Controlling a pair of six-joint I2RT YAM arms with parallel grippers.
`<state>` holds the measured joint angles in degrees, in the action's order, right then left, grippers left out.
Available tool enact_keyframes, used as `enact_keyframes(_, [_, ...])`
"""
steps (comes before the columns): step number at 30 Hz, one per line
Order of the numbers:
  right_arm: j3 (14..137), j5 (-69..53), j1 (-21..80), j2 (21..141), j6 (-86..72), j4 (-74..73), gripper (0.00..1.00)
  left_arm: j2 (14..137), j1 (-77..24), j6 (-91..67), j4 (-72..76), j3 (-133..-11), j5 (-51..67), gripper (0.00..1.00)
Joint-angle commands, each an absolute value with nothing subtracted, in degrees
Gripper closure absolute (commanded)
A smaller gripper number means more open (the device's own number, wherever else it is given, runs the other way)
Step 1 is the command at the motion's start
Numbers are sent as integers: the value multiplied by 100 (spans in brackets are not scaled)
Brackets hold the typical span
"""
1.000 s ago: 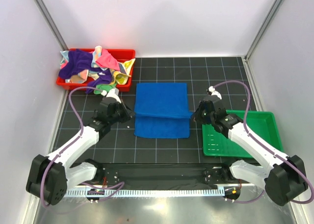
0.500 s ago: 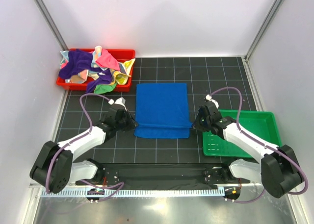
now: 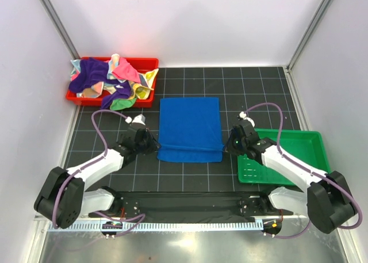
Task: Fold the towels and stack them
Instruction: Fold the towel
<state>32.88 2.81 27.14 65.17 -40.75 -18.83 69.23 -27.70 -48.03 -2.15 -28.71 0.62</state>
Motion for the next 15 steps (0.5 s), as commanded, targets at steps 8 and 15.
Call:
enact_keyframes(8, [3253,607,2918,6310,-4157,-2057,99,6539,-2707,-4755,-624,-2918,-642,100])
enact_keyframes(15, [3068,624,3129,6460,-4298,-1846,99,6706,-2707,-4781,-536,-2734,-527,100])
